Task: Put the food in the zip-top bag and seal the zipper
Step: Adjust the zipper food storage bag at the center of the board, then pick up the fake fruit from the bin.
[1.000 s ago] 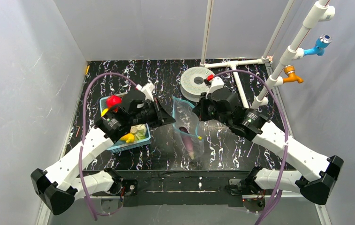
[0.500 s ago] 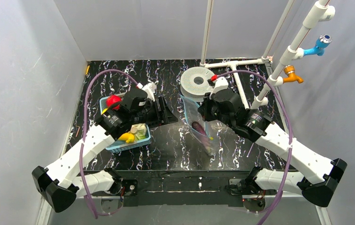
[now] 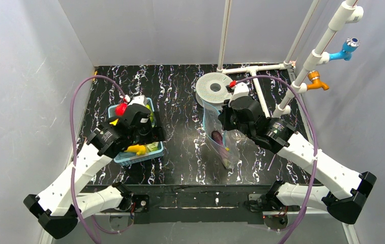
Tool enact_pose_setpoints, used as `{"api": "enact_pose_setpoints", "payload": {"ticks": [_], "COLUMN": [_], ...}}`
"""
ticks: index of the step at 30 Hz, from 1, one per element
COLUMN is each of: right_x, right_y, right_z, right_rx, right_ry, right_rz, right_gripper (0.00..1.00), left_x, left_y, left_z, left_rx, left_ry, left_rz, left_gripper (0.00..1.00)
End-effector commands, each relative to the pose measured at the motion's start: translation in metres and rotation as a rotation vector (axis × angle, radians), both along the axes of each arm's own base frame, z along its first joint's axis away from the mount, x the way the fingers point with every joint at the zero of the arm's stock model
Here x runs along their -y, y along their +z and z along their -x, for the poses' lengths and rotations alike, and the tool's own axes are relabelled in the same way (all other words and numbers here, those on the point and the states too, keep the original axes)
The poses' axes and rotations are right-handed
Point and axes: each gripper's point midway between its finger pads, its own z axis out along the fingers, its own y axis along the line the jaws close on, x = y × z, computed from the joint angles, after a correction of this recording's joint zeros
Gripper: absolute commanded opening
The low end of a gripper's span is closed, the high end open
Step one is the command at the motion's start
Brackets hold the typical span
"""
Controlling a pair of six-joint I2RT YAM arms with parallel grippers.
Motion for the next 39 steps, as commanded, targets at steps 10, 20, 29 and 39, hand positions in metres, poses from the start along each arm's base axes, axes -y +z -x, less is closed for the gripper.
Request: {"api": "enact_pose_setpoints", "payload": {"ticks": [10,20,29,39], "right_x": [-0.01,-0.008,-0.011,-0.011], "right_y": [0.022,0.019,0.018,0.018], "right_z": [-0.005,-0.003,-0.002,0.002], "right_rx": [0.046,0.041,0.032,0.031], "right_ry": [0.021,0.019,0.029,0.04], "right_rz": [-0.061,-0.057,-0.069,-0.09], "right_gripper": [0.01,0.01,0.01,0.01], "left_x": [-0.101,-0.091,-0.094,-0.094], "left_y": [-0.05,-0.086,-0.106,-0.116], "left_z": [0.025,0.018,0.021,0.014], "left_rx": [-0.059,-0.07,-0.095,-0.103], "left_ry": [0.444,0.384,0.389,0.393], "left_rz": [-0.277,-0.296,-0.329,-0.379], "left_gripper": [0.84,0.69,0.57,0.4]}}
